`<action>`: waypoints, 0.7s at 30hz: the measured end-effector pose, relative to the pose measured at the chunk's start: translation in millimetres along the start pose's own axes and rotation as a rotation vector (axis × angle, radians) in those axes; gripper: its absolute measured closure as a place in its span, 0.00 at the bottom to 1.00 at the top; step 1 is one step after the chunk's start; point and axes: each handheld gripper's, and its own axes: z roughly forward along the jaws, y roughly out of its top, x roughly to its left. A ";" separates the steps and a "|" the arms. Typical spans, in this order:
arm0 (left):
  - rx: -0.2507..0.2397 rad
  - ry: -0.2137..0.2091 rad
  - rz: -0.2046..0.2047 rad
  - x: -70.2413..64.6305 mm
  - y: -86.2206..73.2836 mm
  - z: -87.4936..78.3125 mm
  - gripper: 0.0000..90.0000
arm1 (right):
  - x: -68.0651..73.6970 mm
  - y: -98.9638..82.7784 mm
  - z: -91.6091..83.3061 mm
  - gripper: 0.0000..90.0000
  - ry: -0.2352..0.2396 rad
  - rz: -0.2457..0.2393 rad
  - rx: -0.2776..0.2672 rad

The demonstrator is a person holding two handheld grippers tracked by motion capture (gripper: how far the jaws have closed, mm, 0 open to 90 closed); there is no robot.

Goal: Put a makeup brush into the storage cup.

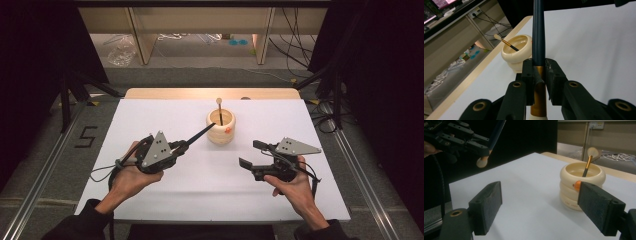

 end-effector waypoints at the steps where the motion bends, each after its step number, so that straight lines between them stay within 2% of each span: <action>1: 0.005 0.009 0.006 -2.4 0.2 -0.2 0.87 | -0.1 1.3 -0.8 0.23 -0.003 -0.001 -0.012; 5: 0.016 0.015 0.045 -6.3 0.6 -0.8 0.87 | -0.3 3.9 -3.1 0.23 0.002 -0.003 -0.016; 6: 0.019 0.019 0.062 -6.8 0.7 -0.8 0.87 | -0.4 4.5 -3.6 0.24 -0.010 -0.010 -0.023; 8: 0.015 0.027 0.078 -7.6 0.1 -0.5 0.87 | -0.8 6.5 -4.7 0.25 0.008 -0.014 -0.014; 11: 0.013 0.032 0.100 -9.5 -1.1 -0.4 0.87 | -1.0 9.8 -4.6 0.25 0.018 -0.015 -0.034; 12: 0.014 0.026 0.085 -10.8 -1.8 -0.2 0.87 | -0.7 11.1 -5.5 0.25 0.009 -0.018 -0.025; 15: 0.013 0.039 0.124 -11.6 -2.1 -1.1 0.87 | -1.0 12.8 -5.1 0.25 0.019 -0.021 -0.040; 16: 0.011 0.039 0.126 -12.0 -2.1 -1.3 0.87 | -1.0 14.7 -6.4 0.25 0.016 -0.026 -0.026; 17: 0.010 0.039 0.119 -13.4 -2.4 -1.5 0.87 | -0.8 15.6 -6.1 0.25 0.017 -0.027 -0.039; 19: 0.004 0.050 0.152 -13.9 -1.7 -2.7 0.87 | -0.3 17.9 -6.2 0.25 0.015 -0.030 -0.044; 20: -0.003 0.042 0.139 -15.4 -2.1 -3.0 0.87 | 0.0 19.6 -7.2 0.25 0.023 -0.031 -0.031; 21: -0.007 0.055 0.161 -15.1 -1.3 -4.0 0.87 | 0.4 20.8 -6.9 0.25 0.011 -0.037 -0.041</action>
